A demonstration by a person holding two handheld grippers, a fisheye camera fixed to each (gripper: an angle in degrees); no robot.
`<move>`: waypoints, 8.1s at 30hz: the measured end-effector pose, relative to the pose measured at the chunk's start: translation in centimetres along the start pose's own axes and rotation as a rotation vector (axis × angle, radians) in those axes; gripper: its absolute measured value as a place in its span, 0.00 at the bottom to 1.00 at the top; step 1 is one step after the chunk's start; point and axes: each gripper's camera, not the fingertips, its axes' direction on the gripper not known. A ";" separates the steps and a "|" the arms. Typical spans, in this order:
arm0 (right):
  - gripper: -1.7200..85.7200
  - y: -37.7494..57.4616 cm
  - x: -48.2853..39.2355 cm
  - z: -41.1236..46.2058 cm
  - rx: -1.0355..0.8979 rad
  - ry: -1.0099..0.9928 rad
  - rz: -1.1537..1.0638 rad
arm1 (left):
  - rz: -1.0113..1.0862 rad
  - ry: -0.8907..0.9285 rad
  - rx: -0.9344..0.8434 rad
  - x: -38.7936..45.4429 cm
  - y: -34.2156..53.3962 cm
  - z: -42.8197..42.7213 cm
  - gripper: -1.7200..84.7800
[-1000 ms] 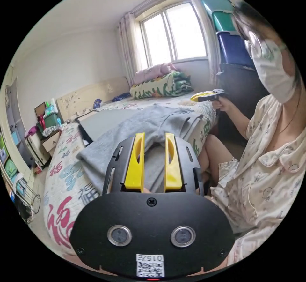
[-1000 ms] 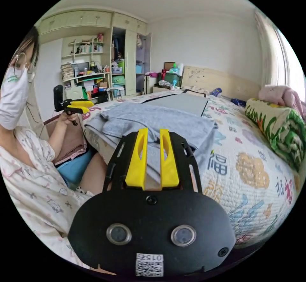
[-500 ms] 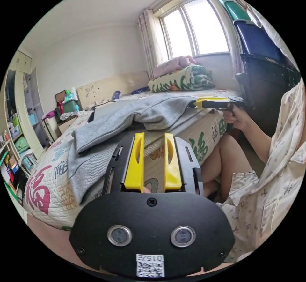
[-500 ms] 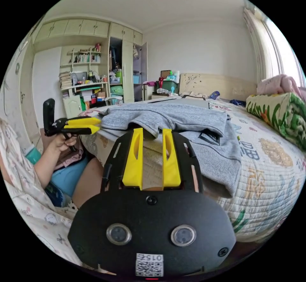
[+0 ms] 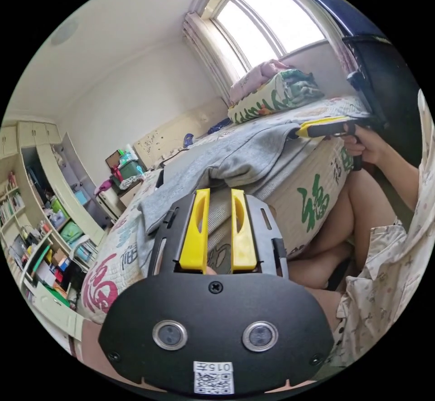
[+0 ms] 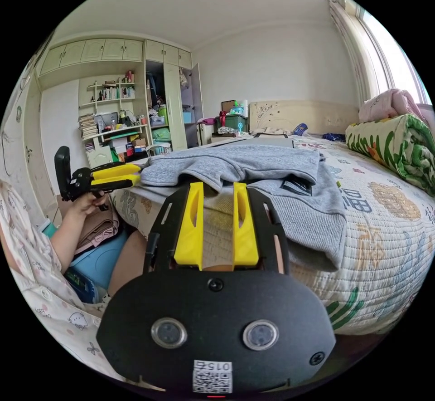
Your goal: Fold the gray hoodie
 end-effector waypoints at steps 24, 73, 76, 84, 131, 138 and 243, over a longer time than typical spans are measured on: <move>0.08 -7.1 -8.8 -0.4 -0.033 0.045 -0.062 | 0.486 -0.091 -0.012 -4.5 5.0 3.0 0.05; 0.14 -21.9 -9.7 -8.5 -0.011 0.050 0.060 | -0.270 0.308 0.070 -13.3 12.6 12.3 0.02; 0.14 -20.4 -6.0 -12.7 0.036 0.155 0.173 | -0.227 0.349 0.088 -12.4 10.5 12.4 0.03; 0.15 -18.1 0.1 -14.1 -0.037 0.132 0.297 | -0.093 0.407 0.105 -5.8 0.4 19.7 0.07; 0.03 -12.1 1.2 -33.7 0.699 0.221 0.079 | -0.413 0.702 0.176 0.4 -36.9 47.6 0.03; 0.03 -12.0 -8.7 -25.6 0.538 -0.207 -0.092 | -0.551 0.673 0.197 -18.5 -23.4 43.2 0.02; 0.01 -15.3 3.4 7.4 -0.119 -0.108 -0.194 | -0.019 0.937 0.073 0.6 -11.1 16.4 0.01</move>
